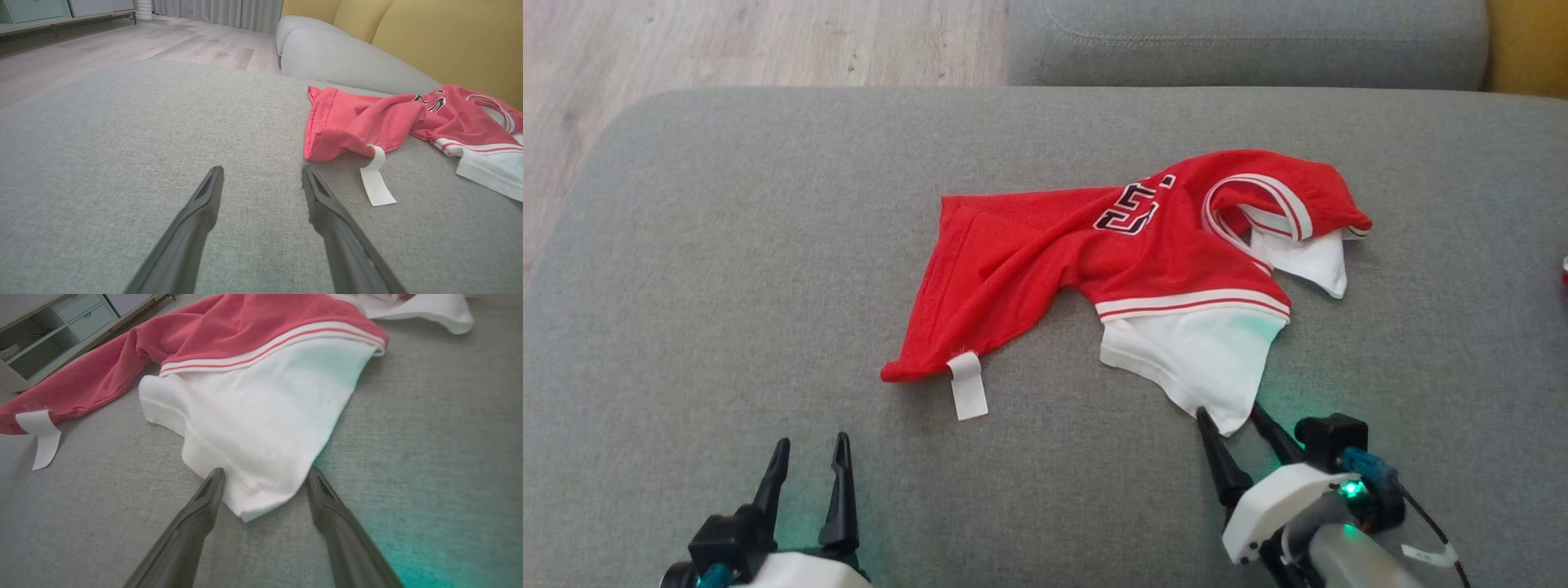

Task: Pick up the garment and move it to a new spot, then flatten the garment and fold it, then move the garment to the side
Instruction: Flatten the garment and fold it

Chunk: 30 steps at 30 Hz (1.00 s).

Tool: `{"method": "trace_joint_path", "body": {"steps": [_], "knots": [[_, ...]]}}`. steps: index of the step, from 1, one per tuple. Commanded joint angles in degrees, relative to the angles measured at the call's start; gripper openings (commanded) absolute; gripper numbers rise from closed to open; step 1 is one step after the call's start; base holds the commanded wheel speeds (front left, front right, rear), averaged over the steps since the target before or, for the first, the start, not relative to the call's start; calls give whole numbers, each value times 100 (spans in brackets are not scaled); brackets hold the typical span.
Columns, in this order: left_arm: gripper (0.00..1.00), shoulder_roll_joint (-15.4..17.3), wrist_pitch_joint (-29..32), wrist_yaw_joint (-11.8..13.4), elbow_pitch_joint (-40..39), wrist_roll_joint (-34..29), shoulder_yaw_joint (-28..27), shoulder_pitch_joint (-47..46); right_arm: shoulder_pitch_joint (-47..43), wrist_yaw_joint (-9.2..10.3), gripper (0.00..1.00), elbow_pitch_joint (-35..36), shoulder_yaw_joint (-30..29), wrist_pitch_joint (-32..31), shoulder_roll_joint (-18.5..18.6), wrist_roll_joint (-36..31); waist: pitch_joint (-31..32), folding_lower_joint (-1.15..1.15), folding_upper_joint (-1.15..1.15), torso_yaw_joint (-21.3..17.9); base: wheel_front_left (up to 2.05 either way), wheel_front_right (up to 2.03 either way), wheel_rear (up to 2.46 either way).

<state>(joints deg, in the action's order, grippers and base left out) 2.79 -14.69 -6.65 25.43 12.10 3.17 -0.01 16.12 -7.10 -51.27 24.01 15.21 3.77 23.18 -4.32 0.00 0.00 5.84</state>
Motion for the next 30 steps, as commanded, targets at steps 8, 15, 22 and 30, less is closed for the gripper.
{"method": "trace_joint_path", "body": {"steps": [8,15,22,30], "knots": [[100,10,-30,-43,-164,12,-173,-307,109,-39,100,-98,684,-21,-89,810,-117,0,0,-16,0,0,0],[100,10,-30,-53,-138,0,-123,-354,136,-39,100,-109,635,-21,-89,1262,-138,0,0,-74,0,0,0],[100,9,-30,-64,-129,-31,-75,-415,249,-39,100,-238,288,-21,-89,1191,-202,0,0,-29,0,0,0],[100,9,-30,-73,-88,-5,-79,-381,140,-39,54,-206,291,-21,-90,1385,-234,0,0,28,0,0,0]]}}
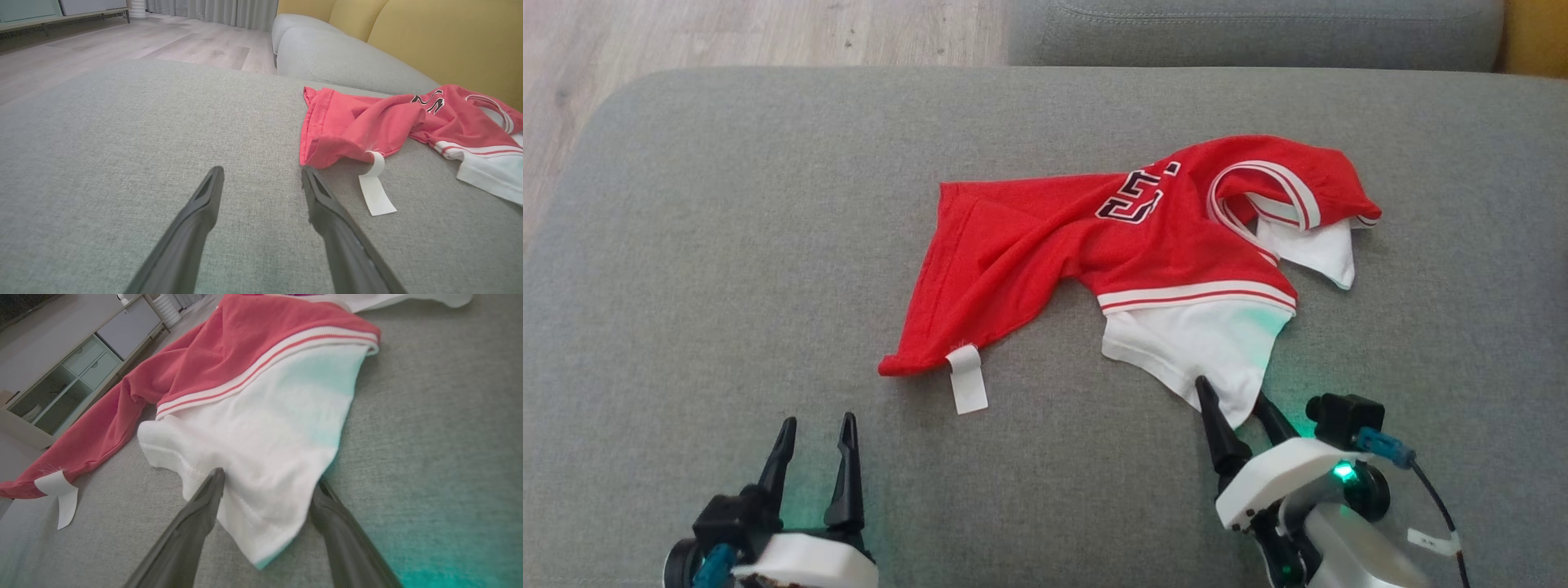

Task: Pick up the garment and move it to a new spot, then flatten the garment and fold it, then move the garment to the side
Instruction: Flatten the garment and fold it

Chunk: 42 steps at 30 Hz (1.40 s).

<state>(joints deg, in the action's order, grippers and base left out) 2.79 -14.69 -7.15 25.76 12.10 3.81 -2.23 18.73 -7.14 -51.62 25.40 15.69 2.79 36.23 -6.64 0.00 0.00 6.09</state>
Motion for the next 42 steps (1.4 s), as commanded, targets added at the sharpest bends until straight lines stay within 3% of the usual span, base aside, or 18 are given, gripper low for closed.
{"method": "trace_joint_path", "body": {"steps": [1,2,7,15,25,42], "knots": [[100,9,-30,-25,-111,-1,-144,-161,-111,-35,28,-200,197,-69,9,99,-4,0,0,2,0,0,0],[100,9,-30,-25,-102,5,-145,-164,-104,-35,0,-241,239,-69,9,130,-7,0,0,0,0,0,0],[100,9,-30,-28,-114,32,-161,-189,-54,-35,0,-359,67,-69,9,164,-10,0,0,-58,0,0,0],[100,9,-30,-31,-202,268,-119,-154,-449,-35,0,-202,-856,-69,215,-332,121,0,0,-313,0,0,0],[100,9,-30,-33,-171,1278,344,-151,-776,-35,0,306,-1795,-69,480,-995,173,0,0,-613,0,0,0],[100,9,-30,-34,1153,2401,1006,-677,-568,-35,0,617,-1931,-69,410,-1387,-64,0,0,-944,0,0,0]]}}
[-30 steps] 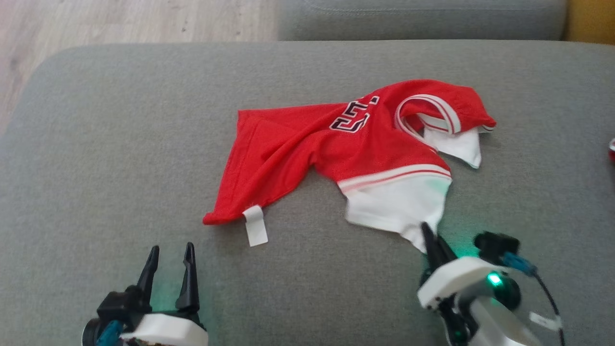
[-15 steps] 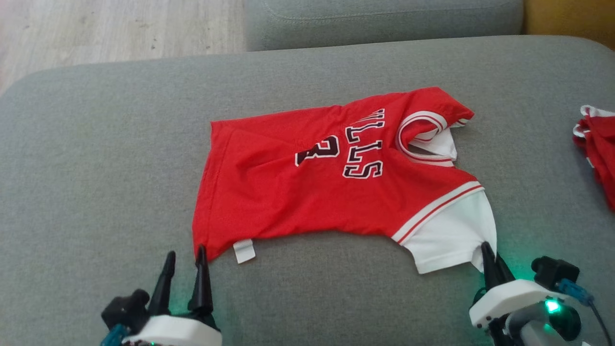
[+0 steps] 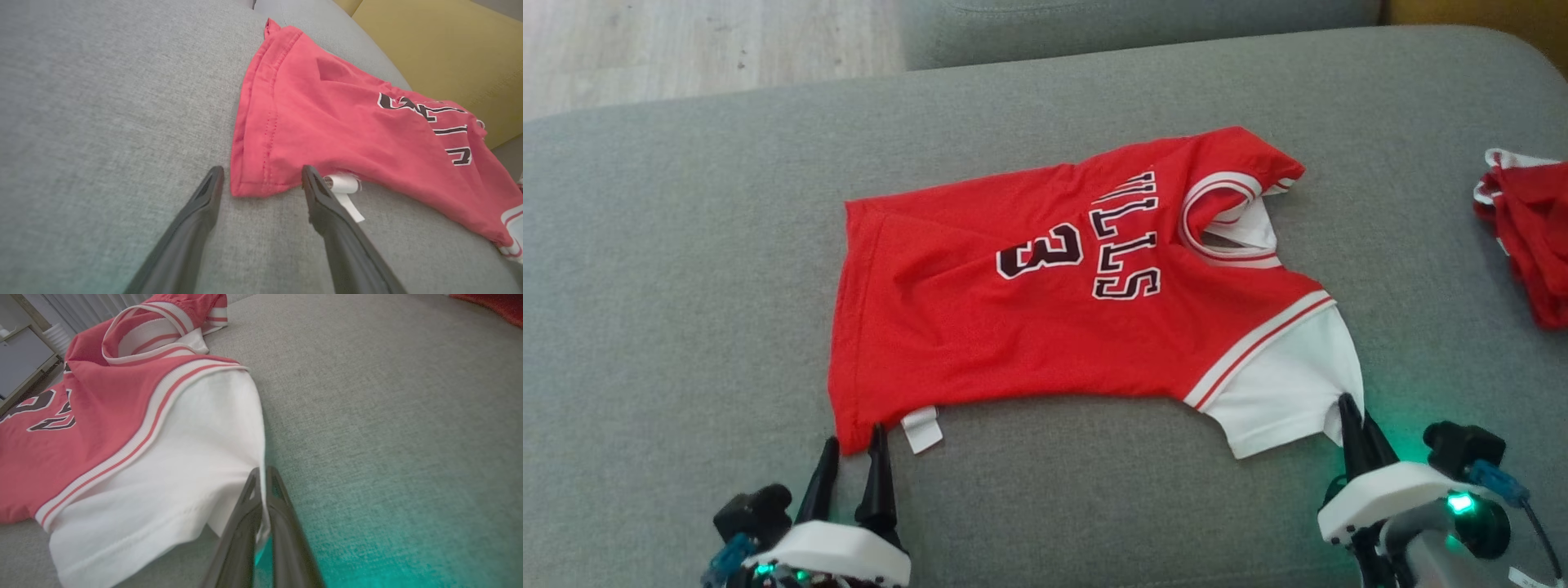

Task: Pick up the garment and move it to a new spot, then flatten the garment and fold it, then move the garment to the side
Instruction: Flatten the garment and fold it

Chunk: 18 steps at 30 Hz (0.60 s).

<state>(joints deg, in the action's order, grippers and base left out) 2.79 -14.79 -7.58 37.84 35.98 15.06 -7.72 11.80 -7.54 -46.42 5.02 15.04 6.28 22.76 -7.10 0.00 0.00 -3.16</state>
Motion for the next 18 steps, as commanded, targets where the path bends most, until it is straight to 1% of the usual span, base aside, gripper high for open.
{"method": "trace_joint_path", "body": {"steps": [1,7,11,12,13,14,15,16,17,18], "knots": [[100,9,-21,9,-11,32,-72,-160,132,5,0,111,114,-4,58,-41,-34,0,0,-36,0,0,0],[100,9,-21,9,142,237,88,-302,173,5,0,217,151,-4,27,-17,-136,0,0,-108,0,0,0],[100,19,-21,9,212,471,451,-439,248,5,0,318,203,-4,-13,30,-232,0,0,-146,0,0,0],[98,21,-21,9,242,549,550,-476,268,5,0,337,215,-4,-19,46,-252,0,0,-154,0,0,0],[89,33,-21,9,272,626,639,-516,291,5,0,362,228,-4,-23,57,-269,0,0,-160,0,0,0],[76,60,-21,9,290,683,707,-555,313,5,0,400,234,-4,-27,69,-283,0,0,-167,0,0,0],[46,98,-21,9,303,703,764,-594,325,5,0,439,238,-4,-29,79,-294,0,0,-172,0,0,0],[25,121,-21,9,308,729,795,-623,332,5,0,476,238,-4,-31,86,-301,0,0,-176,0,0,0],[0,129,-21,9,293,769,769,-643,335,5,0,511,229,-4,-36,97,-302,0,0,-178,0,0,0],[0,141,-21,9,272,784,711,-654,332,5,0,537,222,-4,-43,105,-292,0,0,-177,0,0,0]]}}
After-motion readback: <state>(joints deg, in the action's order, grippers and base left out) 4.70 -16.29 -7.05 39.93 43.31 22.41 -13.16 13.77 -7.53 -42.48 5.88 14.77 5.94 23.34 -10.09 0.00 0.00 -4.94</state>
